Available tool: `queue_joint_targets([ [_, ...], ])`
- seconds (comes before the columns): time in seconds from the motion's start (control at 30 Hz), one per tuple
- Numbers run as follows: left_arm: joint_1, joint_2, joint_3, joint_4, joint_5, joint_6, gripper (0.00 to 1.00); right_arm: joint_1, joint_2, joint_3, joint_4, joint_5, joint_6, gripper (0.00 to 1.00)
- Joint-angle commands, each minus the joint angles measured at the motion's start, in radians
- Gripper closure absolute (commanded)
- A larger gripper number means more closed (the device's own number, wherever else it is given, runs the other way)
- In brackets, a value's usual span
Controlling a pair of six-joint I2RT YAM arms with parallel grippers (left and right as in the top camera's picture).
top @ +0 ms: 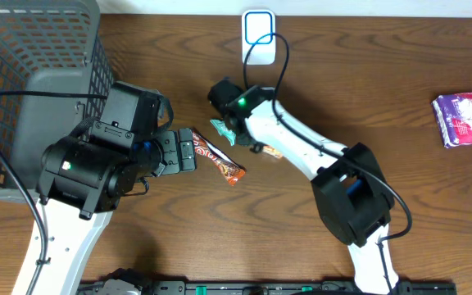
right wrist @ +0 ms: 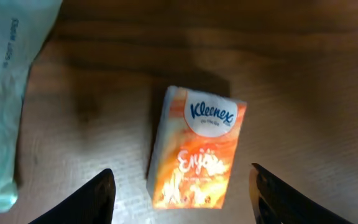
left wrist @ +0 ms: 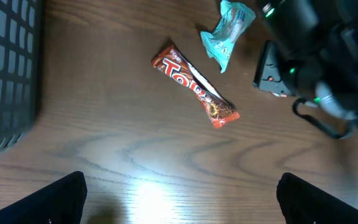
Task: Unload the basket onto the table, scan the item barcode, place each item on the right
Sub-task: 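Reach the right gripper toward the orange Kleenex packet near the scanner, then grasp the orange Kleenex packet with the right gripper and lift it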
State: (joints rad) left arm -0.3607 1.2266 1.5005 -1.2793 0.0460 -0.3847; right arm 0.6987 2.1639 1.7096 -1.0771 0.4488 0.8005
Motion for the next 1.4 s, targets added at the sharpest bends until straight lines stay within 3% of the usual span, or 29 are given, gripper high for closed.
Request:
queue_joint_targets([
  [0.0, 0.002, -0.003, 0.009, -0.003, -0.009, 0.01, 0.02, 0.005, 0.007, -0.044, 0.033, 0.106, 0.06, 0.37],
  [0.2, 0.002, -0.003, 0.009, -0.003, -0.01, 0.01, 0.02, 0.008, 0.044, -0.082, 0.091, 0.106, 0.058, 0.36],
  [0.63, 0.002, -0.003, 0.009, -0.003, -0.009, 0.01, 0.02, -0.005, 0.048, -0.105, 0.106, 0.091, 0.048, 0.5],
  [0.83, 0.002, -0.003, 0.009, -0.003, -0.01, 0.01, 0.02, -0.006, 0.048, -0.169, 0.159, 0.039, 0.048, 0.51],
  [0.97, 0.002, -0.003, 0.009, -0.003, -0.01, 0.01, 0.02, -0.009, 0.041, -0.166, 0.153, 0.024, 0.014, 0.76],
  [1.17, 0.002, -0.003, 0.009, -0.003, -0.01, 0.01, 0.02, -0.096, -0.032, -0.052, 0.078, -0.124, -0.084, 0.98],
  [1.37, 0.002, -0.003, 0.009, -0.003, -0.009, 0.01, 0.02, -0.255, -0.094, -0.009, 0.129, -0.579, -0.284, 0.99],
])
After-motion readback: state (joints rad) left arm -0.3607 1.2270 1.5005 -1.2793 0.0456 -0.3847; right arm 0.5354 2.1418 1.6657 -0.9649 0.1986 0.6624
